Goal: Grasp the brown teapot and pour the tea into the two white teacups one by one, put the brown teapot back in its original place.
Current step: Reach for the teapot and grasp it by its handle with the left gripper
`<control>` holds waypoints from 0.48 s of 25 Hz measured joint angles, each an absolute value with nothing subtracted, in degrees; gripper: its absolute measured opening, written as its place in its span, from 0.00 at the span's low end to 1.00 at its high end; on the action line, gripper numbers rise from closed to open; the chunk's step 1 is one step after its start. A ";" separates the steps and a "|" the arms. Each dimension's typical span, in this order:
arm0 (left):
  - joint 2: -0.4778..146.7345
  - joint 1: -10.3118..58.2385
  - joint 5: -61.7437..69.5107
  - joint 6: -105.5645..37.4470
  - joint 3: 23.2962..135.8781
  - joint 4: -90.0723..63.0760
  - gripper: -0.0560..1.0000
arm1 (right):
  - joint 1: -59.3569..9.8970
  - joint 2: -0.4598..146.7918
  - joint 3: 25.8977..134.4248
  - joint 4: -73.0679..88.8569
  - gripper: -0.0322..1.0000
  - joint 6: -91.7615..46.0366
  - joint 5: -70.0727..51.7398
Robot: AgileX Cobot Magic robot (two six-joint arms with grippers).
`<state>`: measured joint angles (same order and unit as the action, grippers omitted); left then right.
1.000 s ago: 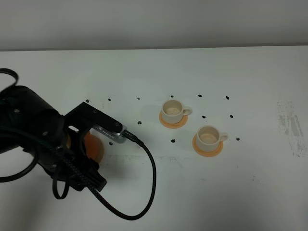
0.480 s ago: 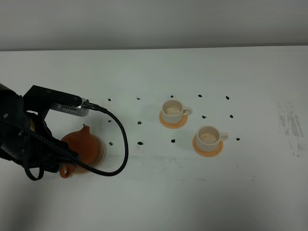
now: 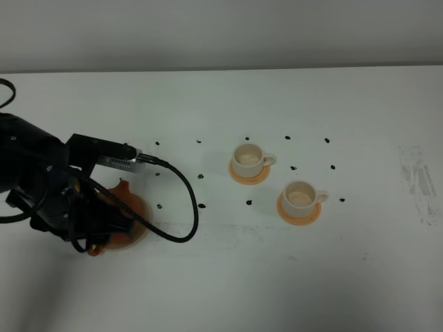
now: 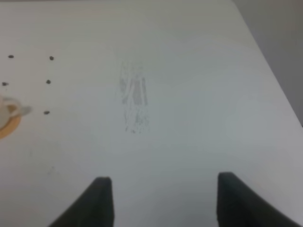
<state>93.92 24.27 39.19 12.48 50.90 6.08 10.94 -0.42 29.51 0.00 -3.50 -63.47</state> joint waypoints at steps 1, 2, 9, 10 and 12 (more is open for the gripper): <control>94.82 24.27 38.40 12.48 50.90 5.83 0.57 | 10.94 -0.42 29.51 0.00 0.48 -3.50 -63.47; 95.51 24.27 37.73 12.42 50.90 5.52 0.57 | 10.94 -0.42 29.51 0.00 0.48 -3.50 -63.47; 97.42 24.27 36.18 12.27 50.90 4.90 0.56 | 10.94 -0.42 29.51 0.00 0.48 -3.50 -63.47; 97.41 24.27 36.04 12.27 50.90 4.90 0.56 | 10.94 -0.42 29.51 0.00 0.48 -3.50 -63.47; 97.41 24.27 35.98 12.27 50.90 4.90 0.53 | 10.94 -0.42 29.51 0.00 0.48 -3.50 -63.47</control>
<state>97.41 24.27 35.98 12.27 50.90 4.90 10.94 -0.42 29.51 0.00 -3.50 -63.47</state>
